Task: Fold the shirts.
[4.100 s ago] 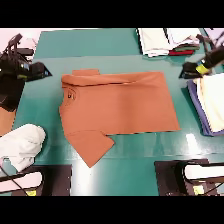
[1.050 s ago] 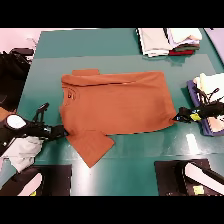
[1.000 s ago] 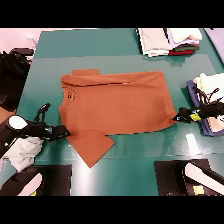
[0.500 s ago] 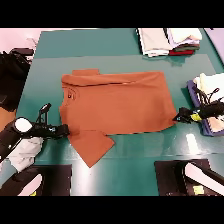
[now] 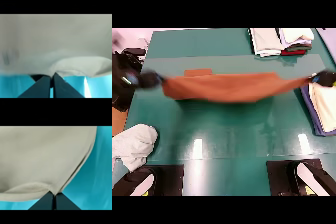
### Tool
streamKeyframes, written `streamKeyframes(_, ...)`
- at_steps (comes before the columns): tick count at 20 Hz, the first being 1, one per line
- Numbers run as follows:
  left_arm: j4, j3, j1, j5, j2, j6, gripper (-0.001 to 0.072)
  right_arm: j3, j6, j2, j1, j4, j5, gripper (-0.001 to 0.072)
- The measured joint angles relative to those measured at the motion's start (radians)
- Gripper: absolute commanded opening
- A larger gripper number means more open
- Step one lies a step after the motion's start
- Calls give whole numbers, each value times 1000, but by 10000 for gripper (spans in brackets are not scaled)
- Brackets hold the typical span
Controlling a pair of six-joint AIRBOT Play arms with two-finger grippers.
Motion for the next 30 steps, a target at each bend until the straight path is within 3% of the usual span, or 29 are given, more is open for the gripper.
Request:
streamKeyframes(6, 45, 684, 0, -45, 2, 11, 24, 432, 42, 87, -69, 33, -17, 17)
streamKeyframes(11, 84, 918, 0, -59, 3, 12, 24, 688, 95, 43, -165, 39, 43, 16)
streamKeyframes(15, 207, 825, 0, -86, -1, -15, 25, 780, 135, -31, -190, 46, 98, 16)
streamKeyframes(20, 262, 463, 0, -82, -101, -42, 26, 619, 154, -141, -154, 31, 140, 16)
streamKeyframes(25, 248, 266, 0, -9, -344, -45, 26, 379, 161, -346, 55, -189, 138, 16)
streamKeyframes(30, 232, 223, 2, 79, -585, 3, 26, 356, 189, -623, 205, -311, 67, 16)
